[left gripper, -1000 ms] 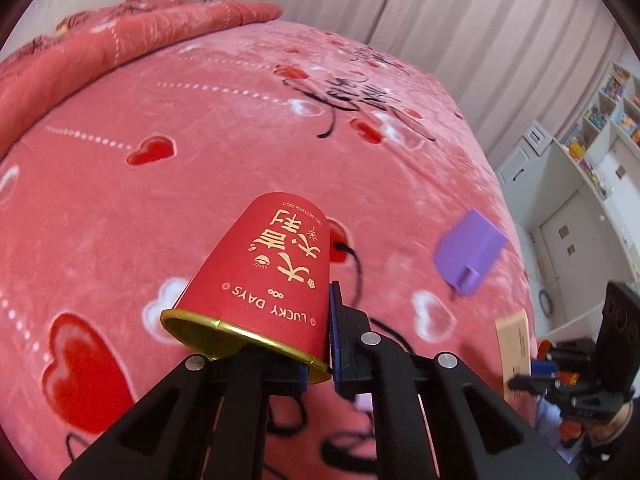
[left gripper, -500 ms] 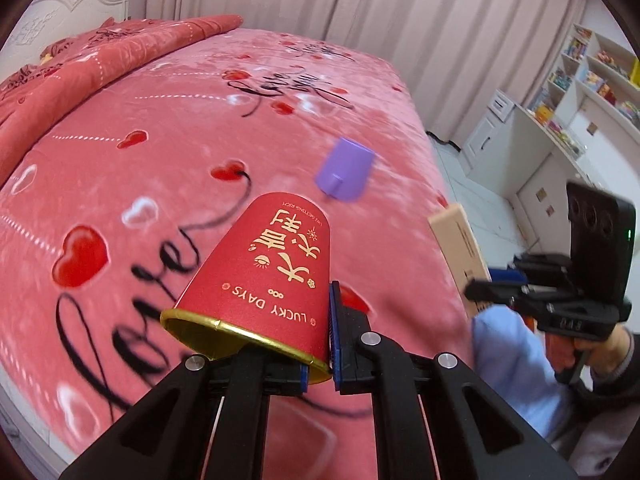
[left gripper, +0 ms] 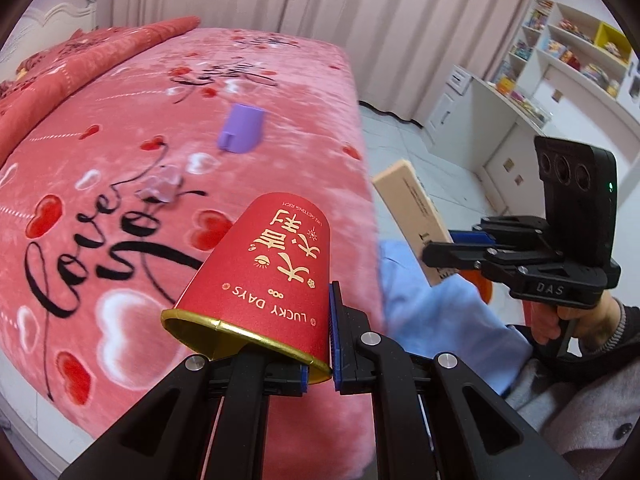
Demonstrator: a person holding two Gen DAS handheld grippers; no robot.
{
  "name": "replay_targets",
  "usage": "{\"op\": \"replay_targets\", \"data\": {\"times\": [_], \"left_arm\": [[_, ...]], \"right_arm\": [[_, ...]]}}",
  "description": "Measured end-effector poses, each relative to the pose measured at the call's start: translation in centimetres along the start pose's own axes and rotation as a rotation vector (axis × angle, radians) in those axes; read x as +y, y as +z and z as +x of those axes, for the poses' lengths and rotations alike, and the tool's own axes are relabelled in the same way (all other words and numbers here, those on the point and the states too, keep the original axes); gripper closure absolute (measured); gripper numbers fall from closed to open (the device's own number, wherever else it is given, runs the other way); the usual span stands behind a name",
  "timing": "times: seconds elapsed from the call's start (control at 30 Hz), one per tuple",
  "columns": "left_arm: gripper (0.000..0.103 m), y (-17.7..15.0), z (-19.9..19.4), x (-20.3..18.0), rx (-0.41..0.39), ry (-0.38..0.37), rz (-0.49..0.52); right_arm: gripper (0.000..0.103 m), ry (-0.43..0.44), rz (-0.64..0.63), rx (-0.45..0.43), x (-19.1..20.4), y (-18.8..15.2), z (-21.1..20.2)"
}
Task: Collect trash
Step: 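Carry the red cup and cream box in both tools to the orange bin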
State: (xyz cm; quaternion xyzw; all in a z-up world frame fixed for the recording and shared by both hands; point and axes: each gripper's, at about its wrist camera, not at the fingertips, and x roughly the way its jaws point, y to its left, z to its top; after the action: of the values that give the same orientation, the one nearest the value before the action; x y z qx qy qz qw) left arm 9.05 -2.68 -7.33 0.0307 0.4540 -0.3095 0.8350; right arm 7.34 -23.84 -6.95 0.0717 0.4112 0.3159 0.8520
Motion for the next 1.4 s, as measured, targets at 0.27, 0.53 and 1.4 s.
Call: {"op": "replay_targets", "data": {"times": [0.27, 0.53, 1.4], "left_arm": [[0.094, -0.3, 1.2, -5.3, 0.011, -0.036, 0.079], [0.094, 1.9, 3.4, -10.6, 0.020, -0.078, 0.194], [0.094, 7.3, 17.3, -28.3, 0.177, -0.346, 0.555]], "right_arm": [[0.088, -0.023, 0.027, -0.050, -1.2, -2.1, -4.0], [0.088, -0.085, 0.078, -0.120, -3.7, -4.1, -9.0], [0.088, -0.432, 0.461, -0.266, -19.0, -16.7, -24.2]]}}
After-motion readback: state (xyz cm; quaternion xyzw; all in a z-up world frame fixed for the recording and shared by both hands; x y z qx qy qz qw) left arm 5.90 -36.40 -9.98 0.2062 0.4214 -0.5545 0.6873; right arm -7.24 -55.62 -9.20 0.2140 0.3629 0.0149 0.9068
